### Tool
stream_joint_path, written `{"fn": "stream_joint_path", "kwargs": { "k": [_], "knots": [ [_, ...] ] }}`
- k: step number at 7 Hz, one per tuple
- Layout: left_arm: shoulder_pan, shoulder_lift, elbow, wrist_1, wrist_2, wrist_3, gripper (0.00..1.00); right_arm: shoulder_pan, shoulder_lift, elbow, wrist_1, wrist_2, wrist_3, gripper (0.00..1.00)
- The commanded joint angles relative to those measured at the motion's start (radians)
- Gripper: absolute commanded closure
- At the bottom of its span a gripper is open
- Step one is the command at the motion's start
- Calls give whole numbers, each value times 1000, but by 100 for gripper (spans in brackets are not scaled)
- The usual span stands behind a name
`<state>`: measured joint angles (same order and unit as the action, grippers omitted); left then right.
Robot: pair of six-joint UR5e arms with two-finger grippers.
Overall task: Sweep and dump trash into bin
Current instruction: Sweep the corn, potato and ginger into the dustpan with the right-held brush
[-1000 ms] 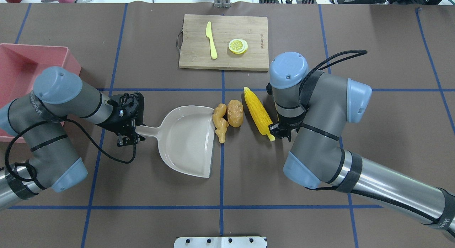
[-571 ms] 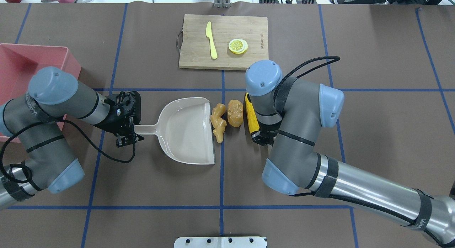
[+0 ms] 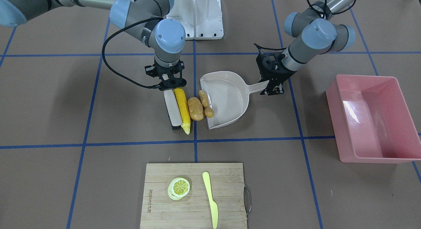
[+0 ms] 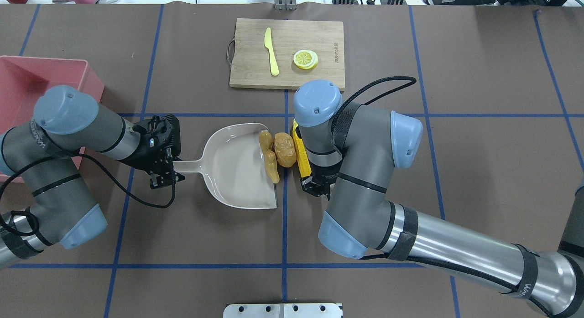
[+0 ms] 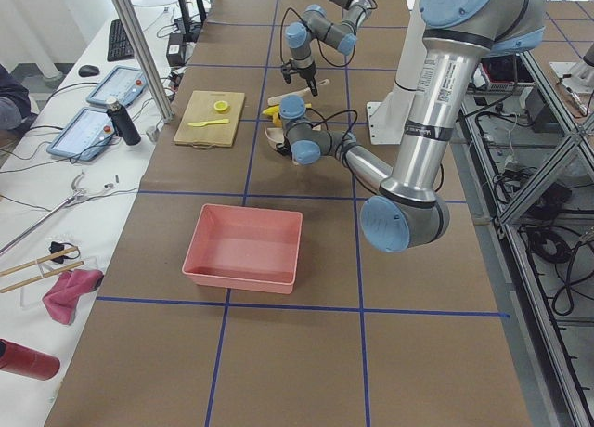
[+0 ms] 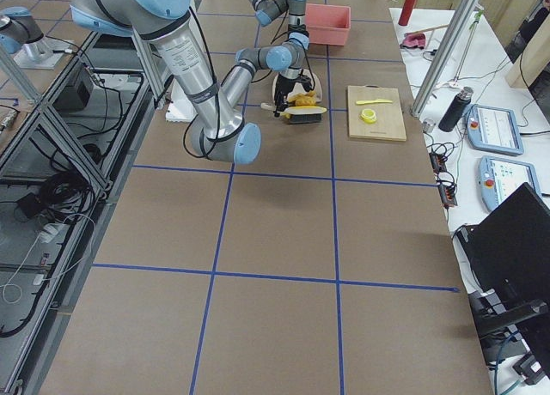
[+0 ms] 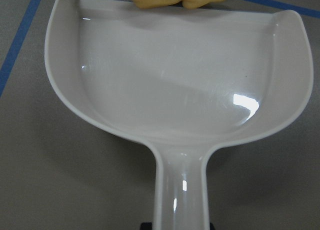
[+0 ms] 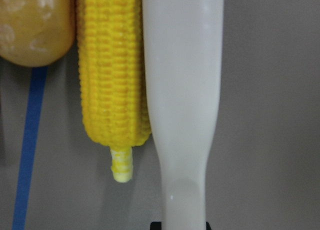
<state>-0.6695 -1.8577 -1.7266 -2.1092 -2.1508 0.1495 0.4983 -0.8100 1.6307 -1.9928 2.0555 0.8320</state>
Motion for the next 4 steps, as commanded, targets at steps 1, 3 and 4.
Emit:
{"fn": "stream_joint_path", "kwargs": {
  "k": [1, 3, 4],
  "knots": [
    [4, -1, -1, 0, 2, 7, 34, -32, 0, -6, 41, 5, 41, 100],
    [4, -1, -2, 0, 2, 5, 34, -44, 0, -8, 87, 6, 85, 100],
    [4, -1, -4, 0, 2, 4, 34, -46, -1, -9, 136, 21, 128, 100]
  ]
}}
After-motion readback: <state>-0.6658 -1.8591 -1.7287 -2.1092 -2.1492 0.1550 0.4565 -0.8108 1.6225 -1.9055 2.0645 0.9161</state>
